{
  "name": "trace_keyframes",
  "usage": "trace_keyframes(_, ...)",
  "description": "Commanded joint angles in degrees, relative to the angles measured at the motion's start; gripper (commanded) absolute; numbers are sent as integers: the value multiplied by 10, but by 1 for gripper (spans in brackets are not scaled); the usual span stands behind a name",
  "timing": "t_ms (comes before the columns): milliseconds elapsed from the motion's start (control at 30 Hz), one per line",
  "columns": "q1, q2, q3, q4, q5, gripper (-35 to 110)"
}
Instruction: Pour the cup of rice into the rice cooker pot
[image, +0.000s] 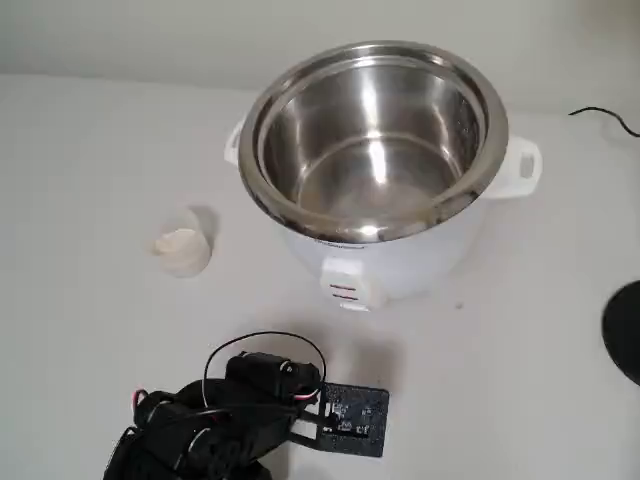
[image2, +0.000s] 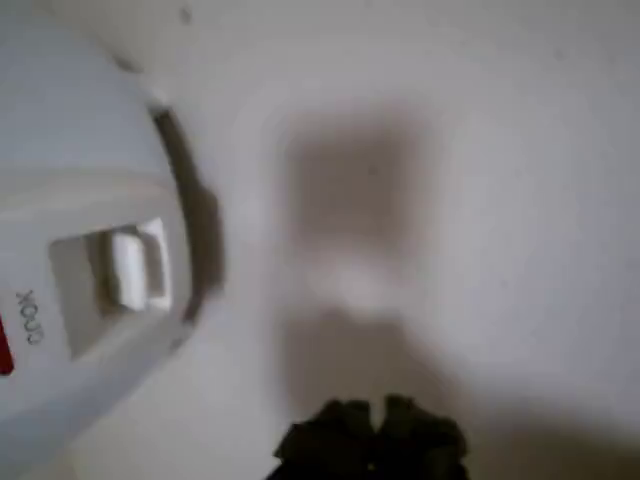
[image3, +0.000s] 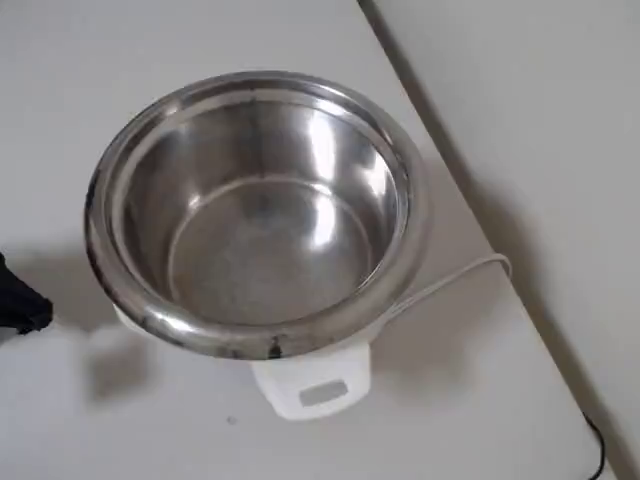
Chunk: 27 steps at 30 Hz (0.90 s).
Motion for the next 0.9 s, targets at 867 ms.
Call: trace_keyframes(867,-356,0,-286,100,-599,29)
